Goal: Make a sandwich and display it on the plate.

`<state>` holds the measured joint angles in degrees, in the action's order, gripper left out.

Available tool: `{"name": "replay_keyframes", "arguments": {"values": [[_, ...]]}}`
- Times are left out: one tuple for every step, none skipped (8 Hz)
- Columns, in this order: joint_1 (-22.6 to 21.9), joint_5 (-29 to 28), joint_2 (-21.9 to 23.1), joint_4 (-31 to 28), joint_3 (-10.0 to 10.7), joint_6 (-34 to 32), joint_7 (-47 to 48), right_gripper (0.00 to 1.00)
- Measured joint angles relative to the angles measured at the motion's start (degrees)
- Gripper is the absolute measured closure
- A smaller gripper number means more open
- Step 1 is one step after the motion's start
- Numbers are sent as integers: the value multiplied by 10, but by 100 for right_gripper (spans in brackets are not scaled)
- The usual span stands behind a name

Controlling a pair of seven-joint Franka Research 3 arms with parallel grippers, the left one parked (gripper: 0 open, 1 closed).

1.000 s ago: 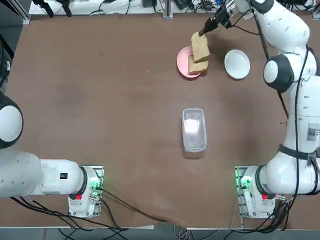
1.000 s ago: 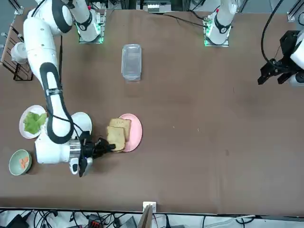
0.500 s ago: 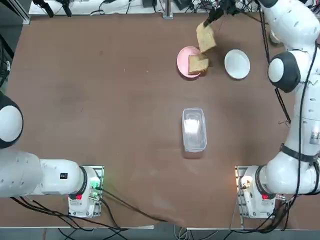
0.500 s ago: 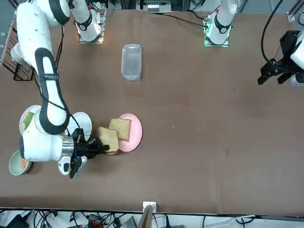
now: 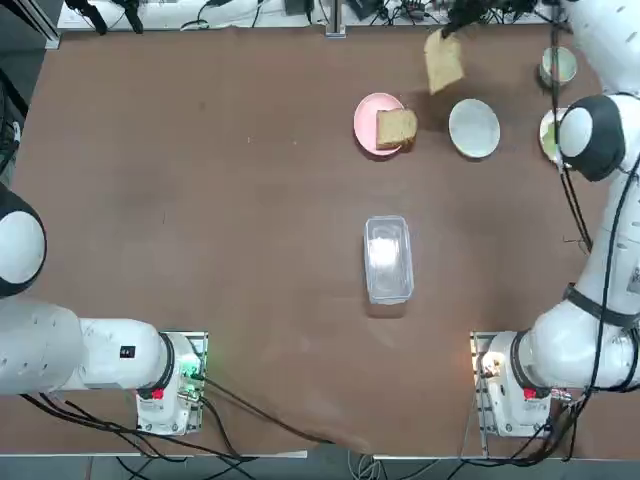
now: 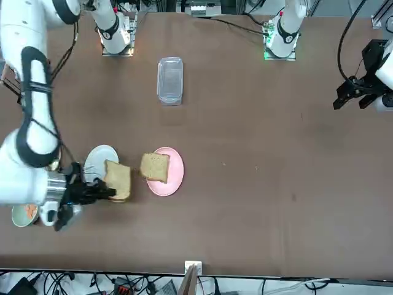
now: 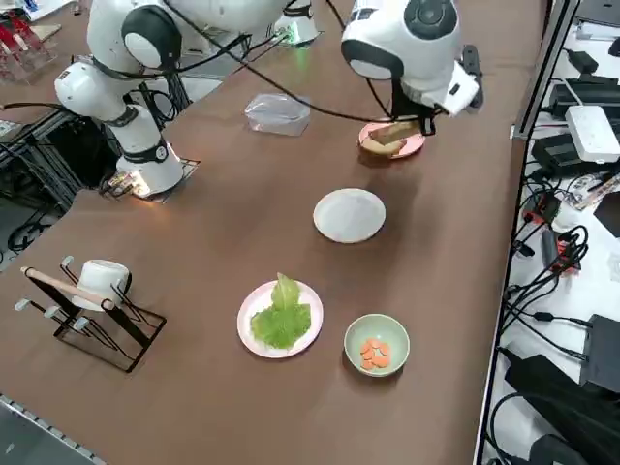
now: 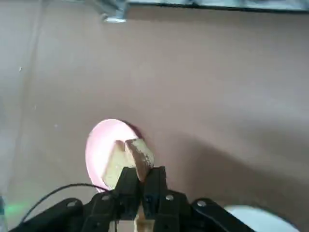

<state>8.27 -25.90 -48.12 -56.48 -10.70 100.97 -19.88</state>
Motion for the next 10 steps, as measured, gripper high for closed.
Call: {"name": "replay_keyframes", "arguments": {"values": [[24, 23, 9, 1, 0, -1, 59, 93], [31, 70, 22, 1, 0, -1, 121, 93], [26, 118, 39, -3, -2, 0, 186, 93], [20, 147, 62, -25, -2, 16, 239, 93], [18, 162, 94, -78, -2, 59, 276, 93], [23, 165, 135, -161, -1, 124, 292, 93], [32, 165, 175, -250, 2, 189, 297, 93], [44, 164, 211, -330, 3, 231, 299, 93], [57, 164, 241, -389, 4, 247, 300, 93], [68, 164, 264, -431, 4, 251, 301, 93]]}}
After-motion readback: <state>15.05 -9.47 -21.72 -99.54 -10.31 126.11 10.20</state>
